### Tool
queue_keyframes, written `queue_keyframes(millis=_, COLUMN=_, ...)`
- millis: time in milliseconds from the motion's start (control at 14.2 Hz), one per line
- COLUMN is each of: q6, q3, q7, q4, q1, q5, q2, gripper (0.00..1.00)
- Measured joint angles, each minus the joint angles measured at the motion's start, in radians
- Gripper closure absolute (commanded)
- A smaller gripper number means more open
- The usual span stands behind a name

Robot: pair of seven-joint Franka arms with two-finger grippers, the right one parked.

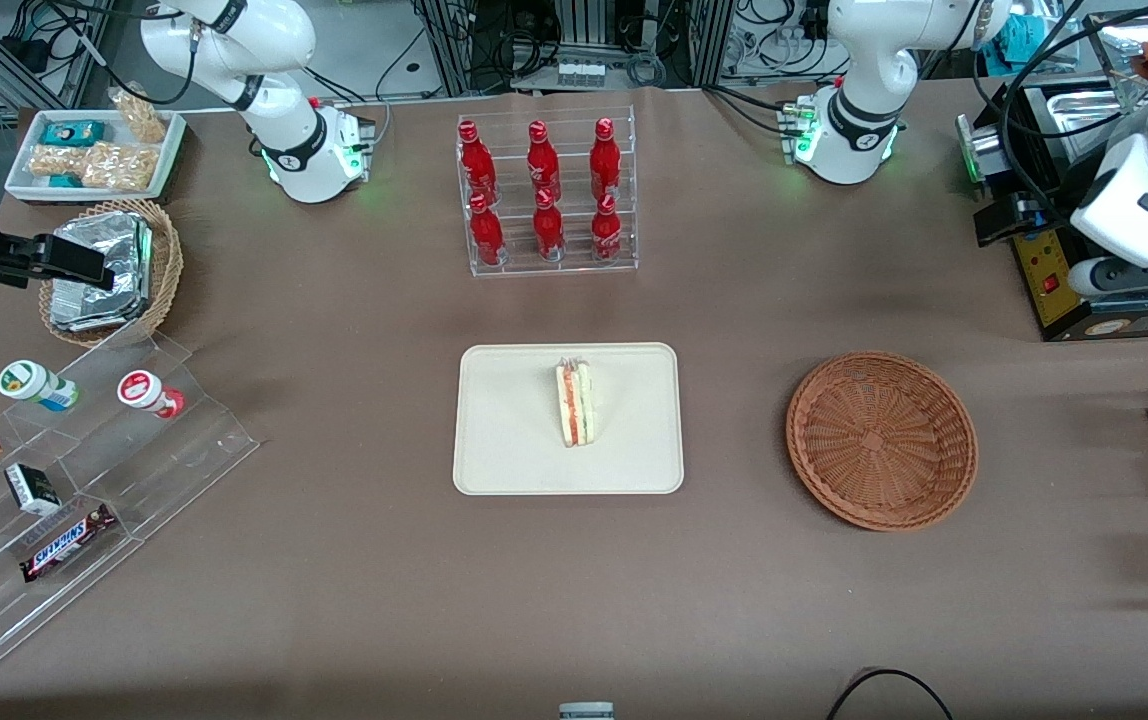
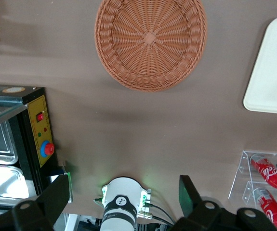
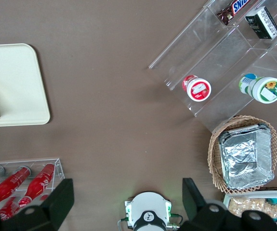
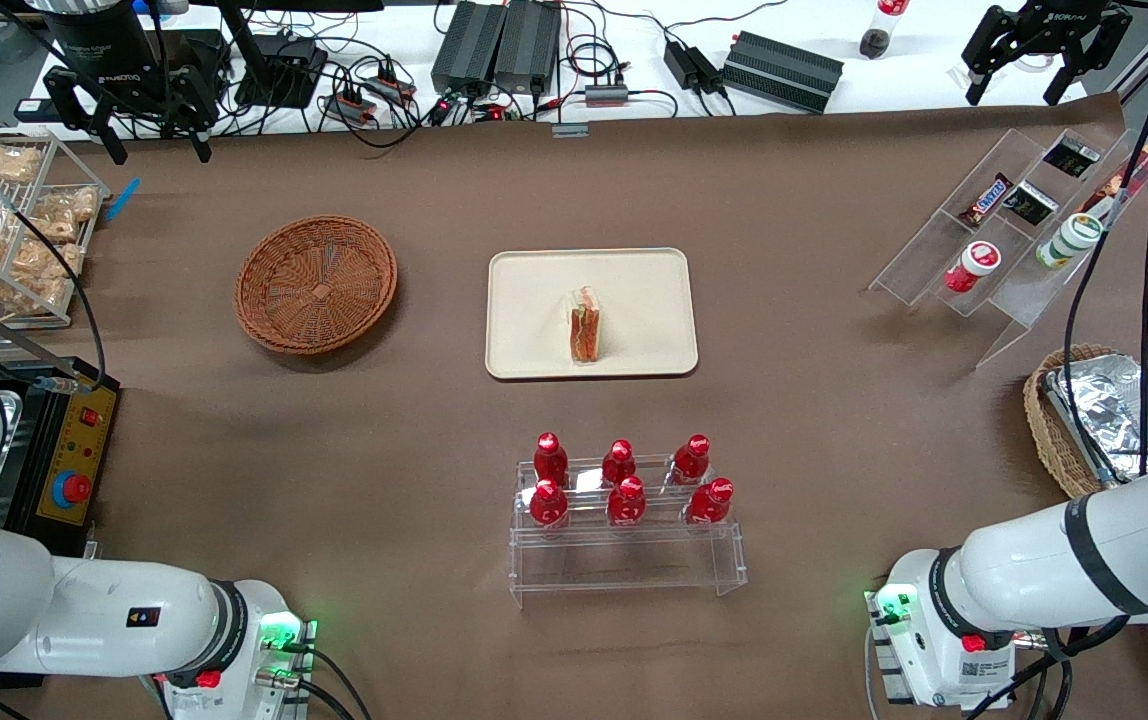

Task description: Place sandwich from basket to tray

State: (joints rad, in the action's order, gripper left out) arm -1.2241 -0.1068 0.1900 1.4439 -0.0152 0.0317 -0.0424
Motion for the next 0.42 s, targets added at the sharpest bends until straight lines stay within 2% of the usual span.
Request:
queue_keyframes(millis=141, q6=-0.046, q3=-0.057, q7=-0.017, q4=0.009, q1=0.066, q5=0.000, q2=0.000, gripper=0.00)
queue_keyframes(millis=422, q6=-0.082, q3=-0.071, q7=-0.026, q4=0.075, q1=0.075, q5=0.000, q2=0.040, gripper=0.00)
